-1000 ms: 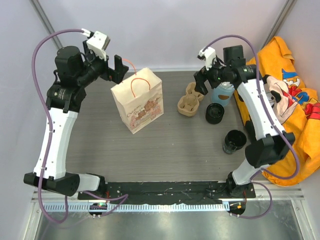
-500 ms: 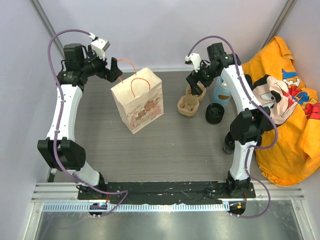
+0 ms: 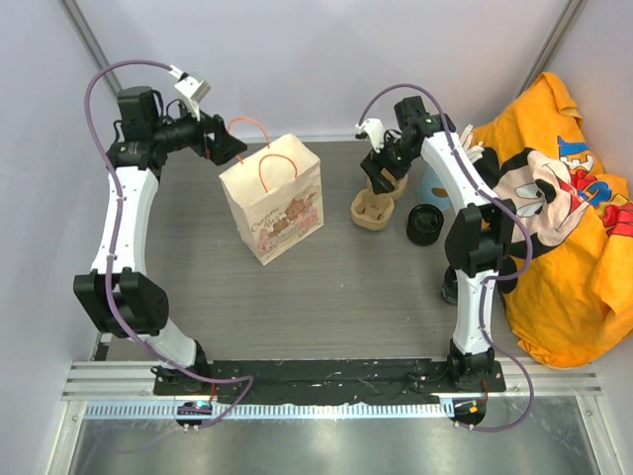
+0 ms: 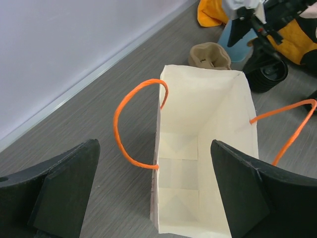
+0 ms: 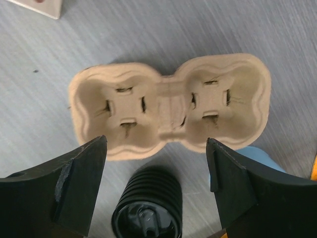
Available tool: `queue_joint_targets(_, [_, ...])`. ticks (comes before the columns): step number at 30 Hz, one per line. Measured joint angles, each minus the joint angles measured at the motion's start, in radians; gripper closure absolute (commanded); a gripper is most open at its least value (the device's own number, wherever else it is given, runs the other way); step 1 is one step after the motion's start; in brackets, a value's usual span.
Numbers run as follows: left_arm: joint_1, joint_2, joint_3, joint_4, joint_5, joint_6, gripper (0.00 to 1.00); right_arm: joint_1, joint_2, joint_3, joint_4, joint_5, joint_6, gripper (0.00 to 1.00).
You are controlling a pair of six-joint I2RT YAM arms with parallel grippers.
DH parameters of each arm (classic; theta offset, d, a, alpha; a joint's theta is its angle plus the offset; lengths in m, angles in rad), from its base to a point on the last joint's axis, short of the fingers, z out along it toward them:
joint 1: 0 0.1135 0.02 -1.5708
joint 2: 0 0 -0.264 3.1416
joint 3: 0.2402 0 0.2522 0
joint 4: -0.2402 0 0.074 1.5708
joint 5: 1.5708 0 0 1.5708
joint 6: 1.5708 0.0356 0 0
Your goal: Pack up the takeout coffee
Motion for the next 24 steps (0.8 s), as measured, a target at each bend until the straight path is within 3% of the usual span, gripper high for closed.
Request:
queue_joint_targets(13, [0.002,-0.095,-0.111,-0.01,0.026,-0.002,0.0,0.0,0.107,-0.038,0.097,0.039,-0.012,0.28])
queue_joint_targets(18, [0.011,-0.11,-0.112,-0.01,0.035,-0.004,0.0,0.0,0.107,-0.083,0.133,0.04,-0.02,0.37])
queue_joint_targets(24, [0.015,-0.116,-0.129,-0.01,0.044,-0.012,0.0,0.0,0.107,-0.116,0.156,0.045,-0.027,0.41])
